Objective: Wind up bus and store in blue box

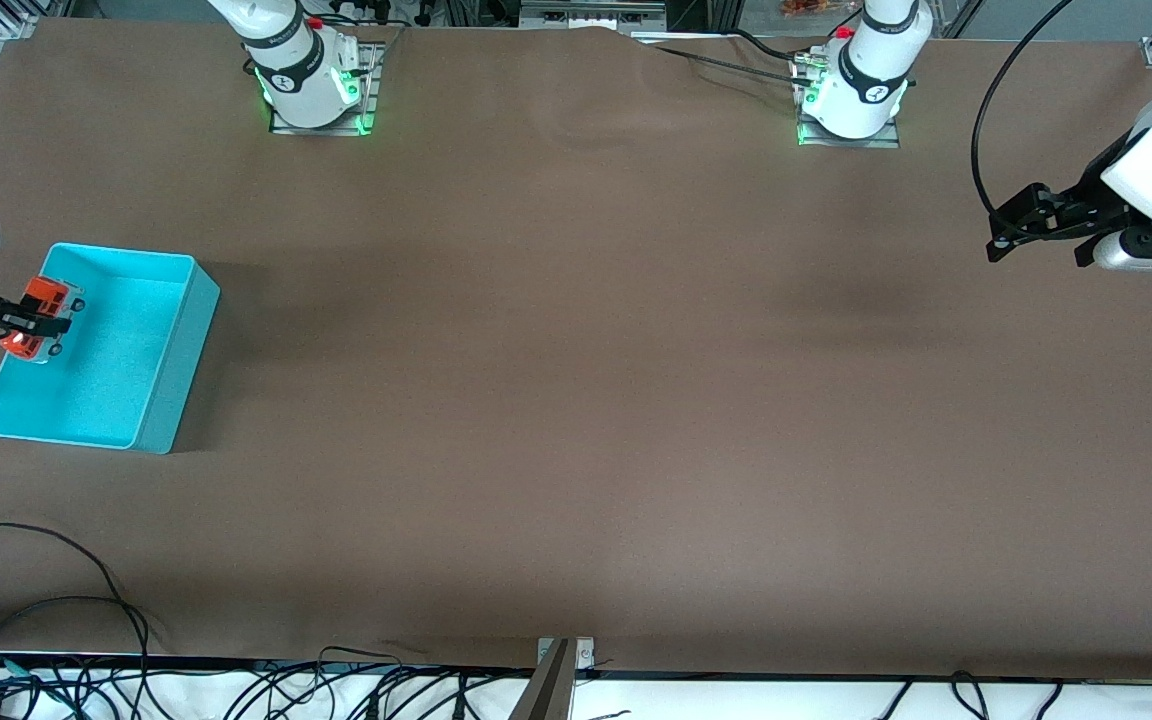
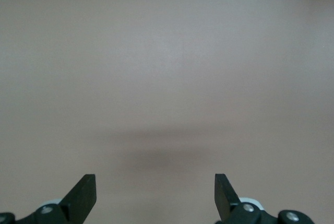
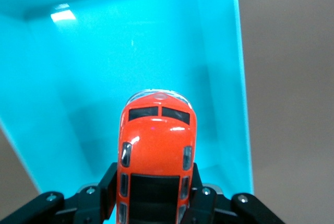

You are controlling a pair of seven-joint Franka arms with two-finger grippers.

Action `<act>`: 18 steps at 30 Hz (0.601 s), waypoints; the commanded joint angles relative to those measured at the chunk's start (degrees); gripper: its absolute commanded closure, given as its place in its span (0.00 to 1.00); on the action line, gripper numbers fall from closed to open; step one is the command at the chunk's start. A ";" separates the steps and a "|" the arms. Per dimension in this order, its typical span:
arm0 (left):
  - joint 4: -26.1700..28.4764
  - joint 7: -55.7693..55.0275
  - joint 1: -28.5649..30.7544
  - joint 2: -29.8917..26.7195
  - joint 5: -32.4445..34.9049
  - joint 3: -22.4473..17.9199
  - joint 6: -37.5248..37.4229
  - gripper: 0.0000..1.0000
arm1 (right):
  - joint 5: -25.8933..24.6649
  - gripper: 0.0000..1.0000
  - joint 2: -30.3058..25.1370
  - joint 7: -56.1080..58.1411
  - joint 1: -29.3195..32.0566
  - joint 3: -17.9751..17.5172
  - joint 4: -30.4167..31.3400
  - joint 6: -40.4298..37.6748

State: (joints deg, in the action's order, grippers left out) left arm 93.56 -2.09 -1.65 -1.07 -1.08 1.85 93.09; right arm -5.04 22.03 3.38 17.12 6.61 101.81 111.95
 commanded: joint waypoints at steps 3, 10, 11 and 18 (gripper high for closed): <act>-1.98 -1.77 -0.46 1.07 -0.15 -0.09 -1.07 0.00 | -4.10 1.00 2.58 4.70 0.81 -0.72 0.76 -0.59; -2.07 -1.77 -0.55 0.98 -0.15 0.43 -1.16 0.00 | -7.70 1.00 3.72 9.35 0.81 -0.72 1.99 -0.59; -2.07 -1.77 -0.55 0.98 -0.15 0.52 -1.16 0.00 | -8.31 1.00 3.99 9.97 0.81 -0.72 1.99 -0.50; -2.07 -1.86 -0.55 0.98 -0.15 0.61 -1.16 0.00 | -10.96 1.00 6.62 10.07 1.34 -0.72 1.99 0.81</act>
State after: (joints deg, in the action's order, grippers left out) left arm 93.37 -3.05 -1.83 -0.89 -1.08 2.43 93.09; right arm -13.94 27.36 12.13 17.64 6.27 103.50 111.94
